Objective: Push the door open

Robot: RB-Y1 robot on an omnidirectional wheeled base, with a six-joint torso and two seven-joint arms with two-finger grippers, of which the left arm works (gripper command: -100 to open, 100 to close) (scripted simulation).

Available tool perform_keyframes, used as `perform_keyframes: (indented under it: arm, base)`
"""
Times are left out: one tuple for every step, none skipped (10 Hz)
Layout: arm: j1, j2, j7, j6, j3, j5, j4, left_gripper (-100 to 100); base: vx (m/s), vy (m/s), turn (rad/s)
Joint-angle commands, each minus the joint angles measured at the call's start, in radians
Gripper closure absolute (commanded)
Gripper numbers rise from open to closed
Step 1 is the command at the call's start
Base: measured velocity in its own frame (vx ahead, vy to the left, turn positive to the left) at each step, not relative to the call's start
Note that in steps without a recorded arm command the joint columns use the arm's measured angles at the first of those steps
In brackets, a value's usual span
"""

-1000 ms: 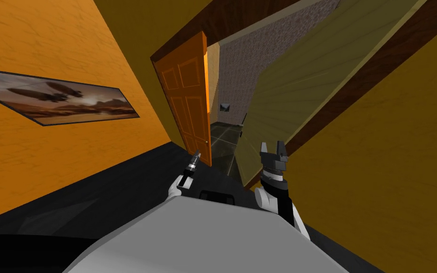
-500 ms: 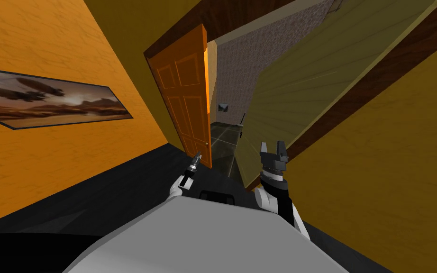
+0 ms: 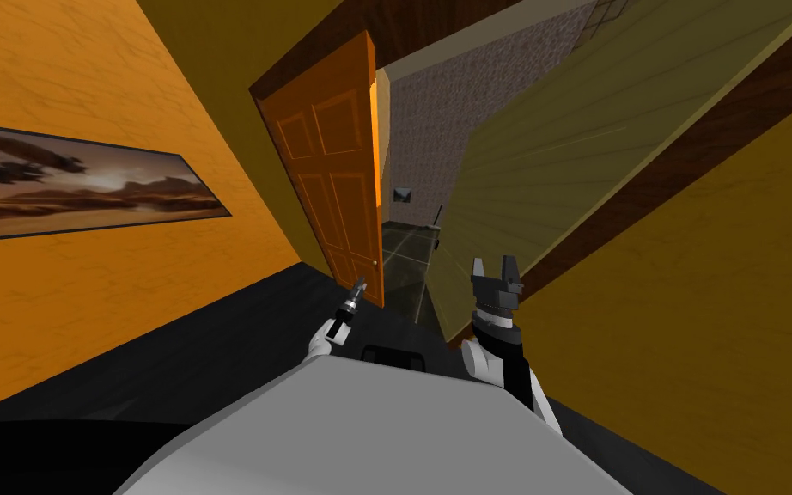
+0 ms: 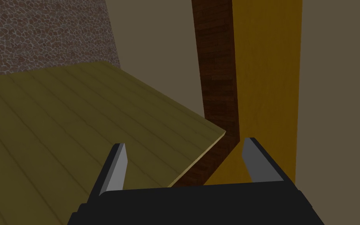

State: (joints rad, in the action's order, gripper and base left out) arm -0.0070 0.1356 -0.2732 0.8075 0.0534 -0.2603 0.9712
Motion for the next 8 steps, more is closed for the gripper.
perform_keyframes:
  arm:
    - [-0.017, 0.001, -0.008, 0.01, 0.0, -0.007, -0.043, -100]
    - [-0.026, 0.002, -0.014, 0.015, 0.0, -0.011, -0.066, -100]
    - [-0.034, 0.003, -0.019, 0.019, 0.0, -0.015, -0.088, -100]
    - [-0.042, 0.003, -0.024, 0.023, 0.0, -0.019, -0.108, -100]
    - [-0.049, 0.004, -0.029, 0.026, 0.0, -0.022, -0.128, -100]
    - [-0.057, 0.004, -0.033, 0.03, 0.0, -0.026, -0.147, -100]
    - [-0.064, 0.005, -0.038, 0.034, 0.0, -0.03, -0.167, -100]
    - [-0.072, 0.006, -0.043, 0.038, -0.001, -0.034, -0.187, -100]
  base:
    - [0.074, 0.085, -0.071]
    - [0.07, 0.09, -0.067]
    - [0.065, 0.092, -0.06]
    - [0.072, 0.083, -0.054]
    - [0.065, 0.077, -0.055]
    - [0.055, 0.074, -0.048]
    - [0.058, 0.073, -0.056]
    - [0.066, 0.077, -0.054]
